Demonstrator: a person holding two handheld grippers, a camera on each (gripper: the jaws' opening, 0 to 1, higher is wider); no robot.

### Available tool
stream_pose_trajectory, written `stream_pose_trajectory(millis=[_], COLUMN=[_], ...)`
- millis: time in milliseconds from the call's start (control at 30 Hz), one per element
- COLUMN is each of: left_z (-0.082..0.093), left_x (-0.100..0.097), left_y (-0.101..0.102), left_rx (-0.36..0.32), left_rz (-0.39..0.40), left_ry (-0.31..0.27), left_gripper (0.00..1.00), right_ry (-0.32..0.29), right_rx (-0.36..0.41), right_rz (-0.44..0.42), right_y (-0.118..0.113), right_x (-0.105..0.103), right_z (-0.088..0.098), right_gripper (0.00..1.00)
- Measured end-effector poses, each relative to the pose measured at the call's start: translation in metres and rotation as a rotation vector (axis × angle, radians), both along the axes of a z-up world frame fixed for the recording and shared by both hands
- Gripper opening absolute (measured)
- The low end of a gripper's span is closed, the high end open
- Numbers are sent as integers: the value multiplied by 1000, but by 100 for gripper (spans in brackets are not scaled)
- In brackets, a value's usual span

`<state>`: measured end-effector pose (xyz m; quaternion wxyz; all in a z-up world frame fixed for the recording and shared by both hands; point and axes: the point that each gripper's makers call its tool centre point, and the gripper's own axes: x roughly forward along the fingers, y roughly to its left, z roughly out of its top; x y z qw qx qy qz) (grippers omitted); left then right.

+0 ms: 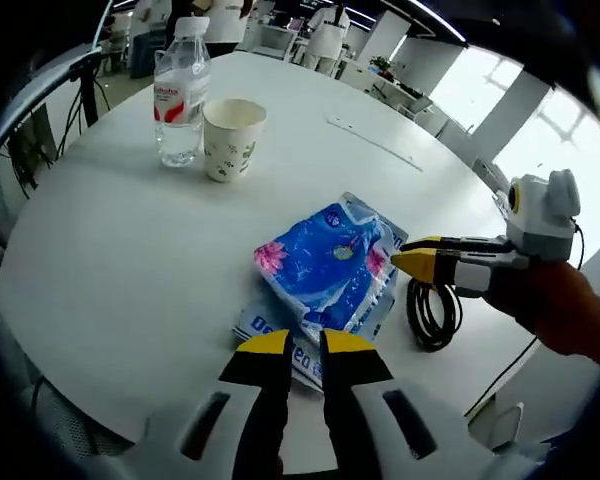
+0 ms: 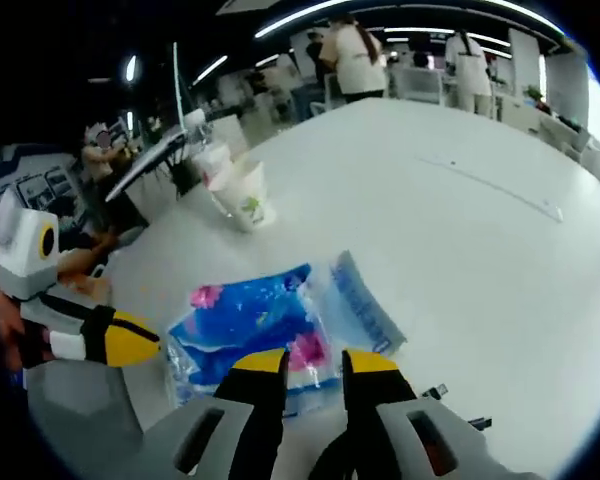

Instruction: Arrange the tabletop items into an orderly group along one side of the table until the central work area is clear of visible clutter.

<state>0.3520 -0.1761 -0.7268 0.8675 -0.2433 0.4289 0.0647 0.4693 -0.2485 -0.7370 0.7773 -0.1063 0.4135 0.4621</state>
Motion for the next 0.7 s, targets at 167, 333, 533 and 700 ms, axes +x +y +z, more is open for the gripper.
stream_pose_trajectory(millis=[167,333,533,700], left_z=[-3,-3,-13,-19], left_x=[4,7,6,8], left_y=[-5,-12,-11,-5], left_rx=[-15,28,30,28], left_rz=[2,-56,-51,-24], left_ry=[2,7,31,41], left_gripper=[11,13,10,5], right_ry=[18,27,52,62], right_rx=[-13,-6,0,14], right_rz=[0,-32,-59,-73], right_y=[3,3,3,-2], right_x=[6,5,4,2], right_z=[-9,-7,-12,-9], right_gripper=[18,15,12,2])
